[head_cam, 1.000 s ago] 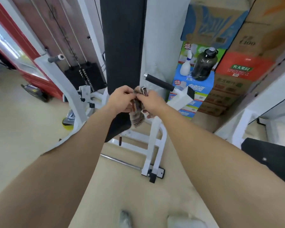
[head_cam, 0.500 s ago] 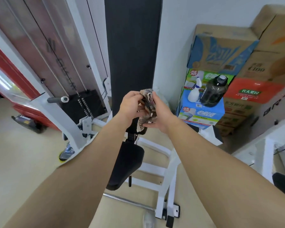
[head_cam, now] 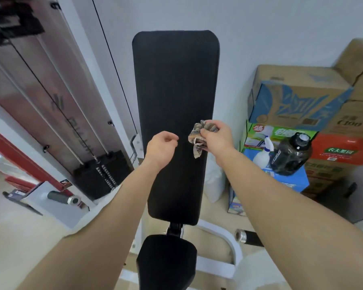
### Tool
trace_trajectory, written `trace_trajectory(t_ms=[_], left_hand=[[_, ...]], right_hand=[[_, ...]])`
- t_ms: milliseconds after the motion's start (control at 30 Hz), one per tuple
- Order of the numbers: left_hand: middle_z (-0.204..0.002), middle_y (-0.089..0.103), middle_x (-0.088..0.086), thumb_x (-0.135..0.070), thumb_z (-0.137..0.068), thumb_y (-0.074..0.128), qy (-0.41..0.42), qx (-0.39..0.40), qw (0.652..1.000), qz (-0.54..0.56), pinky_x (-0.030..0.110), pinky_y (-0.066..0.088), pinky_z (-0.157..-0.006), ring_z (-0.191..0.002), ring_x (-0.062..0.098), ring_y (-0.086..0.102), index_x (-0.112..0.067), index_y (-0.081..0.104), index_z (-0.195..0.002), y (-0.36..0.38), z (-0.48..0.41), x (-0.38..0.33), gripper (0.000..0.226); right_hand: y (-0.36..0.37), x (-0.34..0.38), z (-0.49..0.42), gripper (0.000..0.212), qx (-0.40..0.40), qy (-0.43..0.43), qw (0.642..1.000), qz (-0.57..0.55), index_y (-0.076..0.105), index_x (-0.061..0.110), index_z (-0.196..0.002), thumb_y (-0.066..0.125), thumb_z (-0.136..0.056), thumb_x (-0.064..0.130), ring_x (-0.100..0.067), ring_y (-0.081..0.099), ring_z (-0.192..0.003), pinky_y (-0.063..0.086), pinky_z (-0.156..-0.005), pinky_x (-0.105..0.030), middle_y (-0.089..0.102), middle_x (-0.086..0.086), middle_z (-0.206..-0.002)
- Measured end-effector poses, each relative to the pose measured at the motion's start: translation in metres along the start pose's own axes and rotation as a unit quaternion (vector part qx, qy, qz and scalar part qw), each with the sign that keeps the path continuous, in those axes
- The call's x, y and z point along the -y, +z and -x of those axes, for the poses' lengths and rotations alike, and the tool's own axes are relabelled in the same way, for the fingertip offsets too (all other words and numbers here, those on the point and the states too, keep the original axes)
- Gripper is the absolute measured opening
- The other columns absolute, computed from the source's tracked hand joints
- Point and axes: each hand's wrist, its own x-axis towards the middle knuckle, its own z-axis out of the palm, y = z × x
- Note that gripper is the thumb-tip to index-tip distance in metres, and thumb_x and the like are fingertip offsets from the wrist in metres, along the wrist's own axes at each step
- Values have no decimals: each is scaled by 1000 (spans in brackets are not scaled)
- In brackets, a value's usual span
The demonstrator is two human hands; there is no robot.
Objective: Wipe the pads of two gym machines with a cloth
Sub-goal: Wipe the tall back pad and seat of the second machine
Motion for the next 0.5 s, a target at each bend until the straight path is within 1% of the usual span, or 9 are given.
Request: trace_trajectory(t_ms=[33,100,133,200,233,300,333,400,500], left_hand=[[-111,66,-4,-16,-98,54,16,-28,999,-7,35,54,-94,-103,15,63,-24,66,-112,-6,-14,-2,21],[-117,62,-3,-14,-98,54,54,-89,994,-27,28,49,-94,-105,14,60,-22,63,-118,-22,-44,-9,23],[-122,59,-2,-14,-97,54,74,-117,989,-43,25,47,-92,-106,13,59,-22,60,-120,-28,-54,-13,25],[-130,54,-1,-13,-97,53,100,-162,979,-74,25,45,-94,-112,13,57,-23,56,-126,-45,-84,-19,31],[-133,52,-1,-12,-97,54,108,-180,974,-88,26,44,-97,-116,14,55,-23,55,-128,-52,-99,-21,33],[-136,51,0,-11,-96,55,120,-205,967,-96,30,43,-103,-124,17,51,-23,53,-131,-64,-129,-28,37],[-137,50,0,-10,-95,55,128,-213,964,-92,31,42,-105,-126,18,50,-22,52,-131,-69,-143,-31,39],[-138,49,0,-10,-93,56,137,-229,961,-77,32,40,-109,-128,17,47,-21,51,-132,-76,-165,-37,41],[-136,48,-2,-12,-93,56,145,-247,957,-54,30,41,-109,-125,15,48,-21,50,-132,-78,-186,-38,41]], right_hand=[[6,10,-11,22,-23,-34,999,18,64,31,-100,63,-92,11,-18,70,-92,61,-80,-39,69,1,-103],[16,35,-30,21,-76,-112,989,50,62,30,-106,61,-93,13,-14,68,-97,58,-84,-28,68,4,-107],[19,48,-35,24,-101,-158,980,70,61,29,-113,59,-95,14,-11,65,-102,54,-87,-19,65,5,-112],[32,79,-52,38,-148,-249,947,137,51,25,-135,54,-99,17,-5,52,-112,38,-91,-2,54,5,-128],[39,94,-62,45,-174,-289,925,172,43,23,-144,51,-100,18,-6,47,-118,32,-95,-3,47,2,-134],[54,118,-89,53,-223,-367,861,270,33,19,-151,48,-100,21,-19,42,-127,33,-107,-21,40,-7,-141],[59,124,-105,54,-238,-391,821,340,32,17,-152,46,-100,24,-25,41,-128,35,-108,-31,39,-11,-142],[66,122,-131,53,-274,-411,745,448,39,13,-147,46,-98,32,-31,43,-121,39,-101,-42,45,-13,-138],[69,104,-157,40,-331,-461,669,480,53,13,-123,55,-92,37,-30,42,-104,40,-83,-44,58,-14,-117]])
